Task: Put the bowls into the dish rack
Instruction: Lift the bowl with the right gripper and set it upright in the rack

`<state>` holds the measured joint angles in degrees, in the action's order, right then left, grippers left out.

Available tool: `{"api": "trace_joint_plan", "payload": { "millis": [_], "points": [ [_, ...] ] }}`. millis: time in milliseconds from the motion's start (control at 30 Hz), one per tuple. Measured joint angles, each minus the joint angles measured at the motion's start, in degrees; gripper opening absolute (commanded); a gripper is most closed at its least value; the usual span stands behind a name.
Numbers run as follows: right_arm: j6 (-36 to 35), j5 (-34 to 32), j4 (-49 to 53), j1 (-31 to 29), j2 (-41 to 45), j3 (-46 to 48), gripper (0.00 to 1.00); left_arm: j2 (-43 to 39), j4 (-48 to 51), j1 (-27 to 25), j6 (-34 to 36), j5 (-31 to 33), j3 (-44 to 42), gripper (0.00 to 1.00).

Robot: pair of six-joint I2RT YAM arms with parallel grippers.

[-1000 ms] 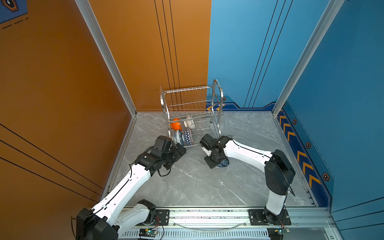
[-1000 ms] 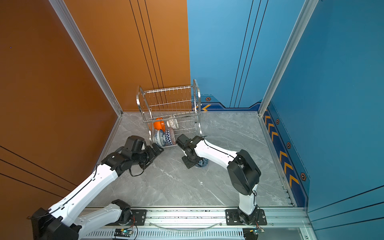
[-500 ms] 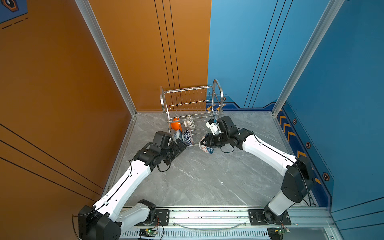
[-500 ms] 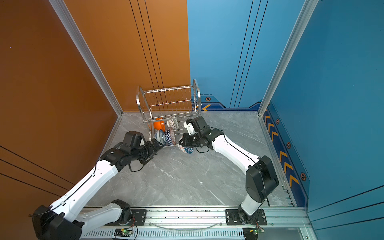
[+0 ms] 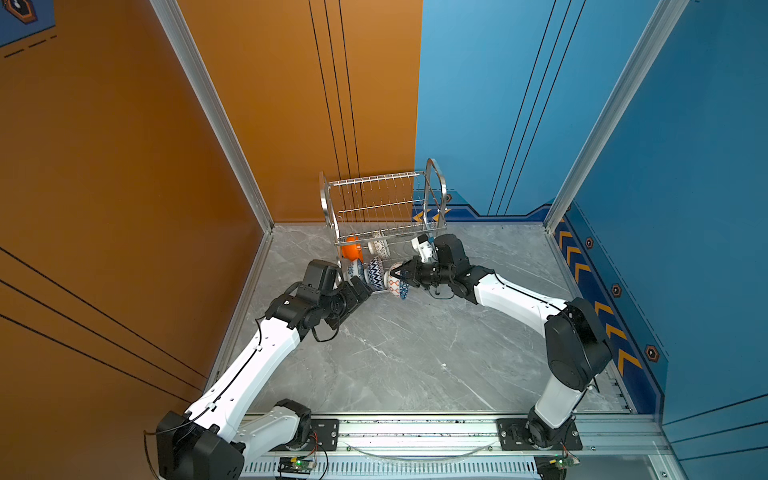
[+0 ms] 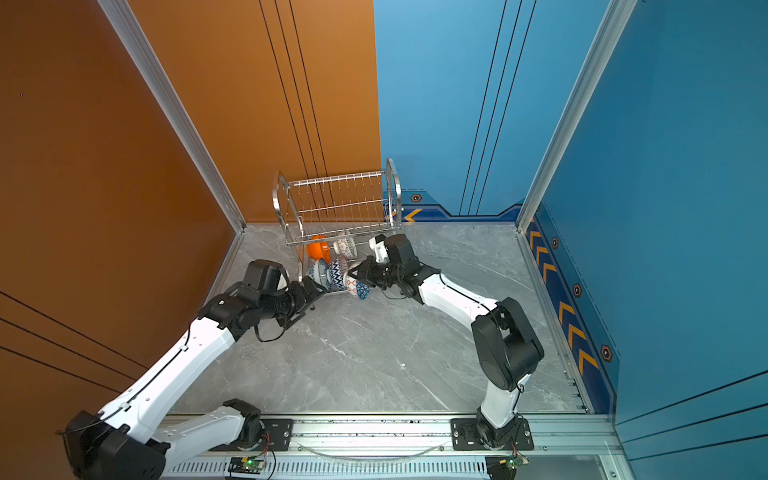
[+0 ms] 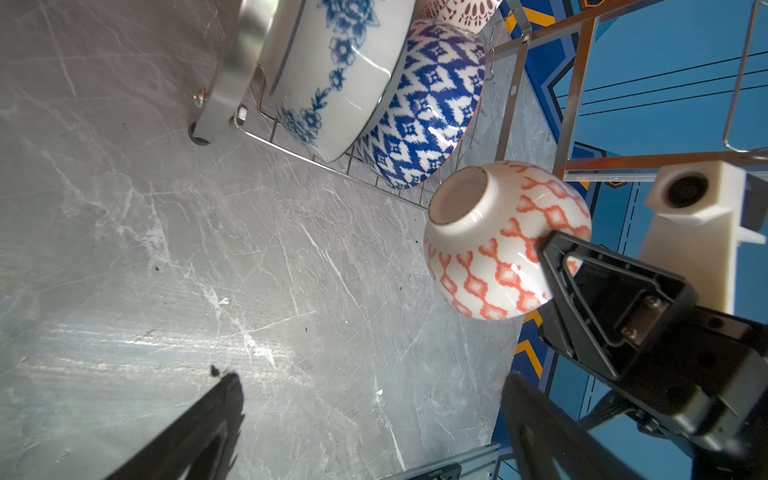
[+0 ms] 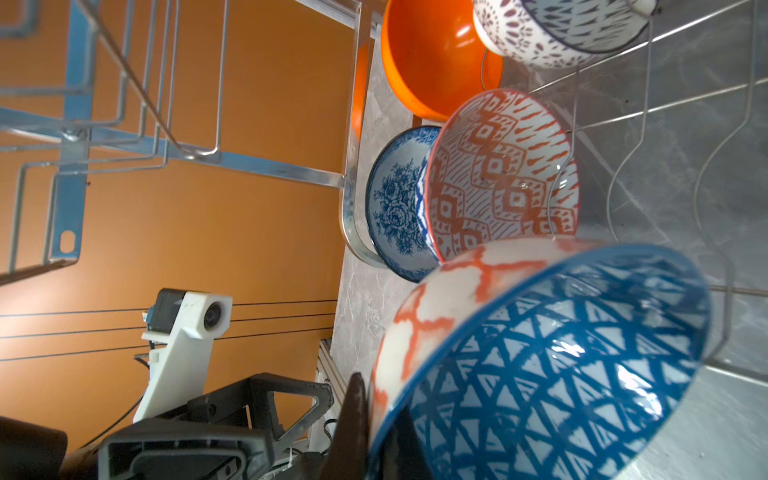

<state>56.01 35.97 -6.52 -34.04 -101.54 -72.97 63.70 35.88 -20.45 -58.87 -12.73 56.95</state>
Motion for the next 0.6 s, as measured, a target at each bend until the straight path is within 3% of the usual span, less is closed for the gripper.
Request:
{"api": "trace_joint_plan", "payload": {
  "millis": [333, 600],
  "points": [
    [7.9, 1.7, -13.4, 2.2, -3.6, 2.6, 0.0, 0.6, 2.2, 0.8, 1.1, -0.9, 2.8, 0.98],
    [10.1, 3.1, -19.1, 3.0, -7.6, 1.3, 0.0, 0.3, 4.2, 0.9, 1.7, -1.0, 2.8, 0.98]
  ]
}}
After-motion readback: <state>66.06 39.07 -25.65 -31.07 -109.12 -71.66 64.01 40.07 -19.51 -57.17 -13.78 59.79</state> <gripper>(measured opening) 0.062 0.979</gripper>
